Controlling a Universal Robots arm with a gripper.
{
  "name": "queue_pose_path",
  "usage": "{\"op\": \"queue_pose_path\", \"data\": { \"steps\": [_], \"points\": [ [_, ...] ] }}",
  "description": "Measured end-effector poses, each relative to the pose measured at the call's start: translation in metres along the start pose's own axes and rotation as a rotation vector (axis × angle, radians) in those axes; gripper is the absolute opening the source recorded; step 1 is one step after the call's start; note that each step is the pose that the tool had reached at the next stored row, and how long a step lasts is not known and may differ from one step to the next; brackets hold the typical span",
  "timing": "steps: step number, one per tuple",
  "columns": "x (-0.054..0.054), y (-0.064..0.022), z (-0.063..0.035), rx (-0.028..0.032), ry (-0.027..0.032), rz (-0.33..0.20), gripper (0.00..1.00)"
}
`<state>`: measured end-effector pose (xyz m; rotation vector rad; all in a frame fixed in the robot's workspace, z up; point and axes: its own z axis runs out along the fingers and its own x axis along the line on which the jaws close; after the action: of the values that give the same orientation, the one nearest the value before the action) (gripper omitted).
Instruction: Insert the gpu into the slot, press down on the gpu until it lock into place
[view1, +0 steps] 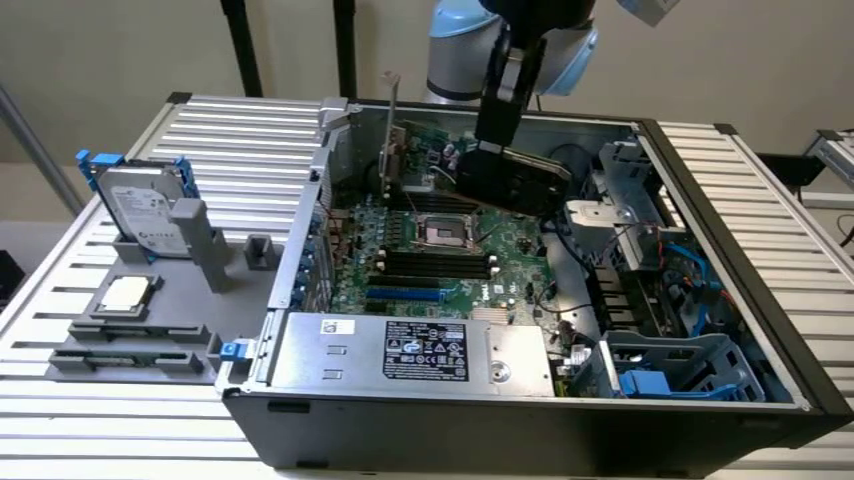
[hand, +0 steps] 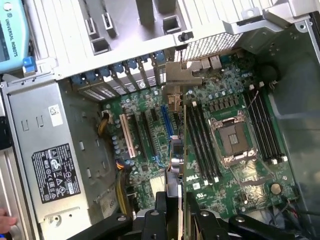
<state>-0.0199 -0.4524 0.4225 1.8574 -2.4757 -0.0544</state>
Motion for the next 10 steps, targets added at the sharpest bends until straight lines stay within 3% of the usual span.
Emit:
{"op": "queue_pose_path", "data": {
  "steps": [6, 10],
  "points": [
    [-0.0001, -0.0002, 0.0038, 0.0043, -0.0026, -0.109, 0.26],
    [-0.0001, -0.0003, 0.0056, 0.0060, -0.0131, -0.168, 0.26]
  ]
}}
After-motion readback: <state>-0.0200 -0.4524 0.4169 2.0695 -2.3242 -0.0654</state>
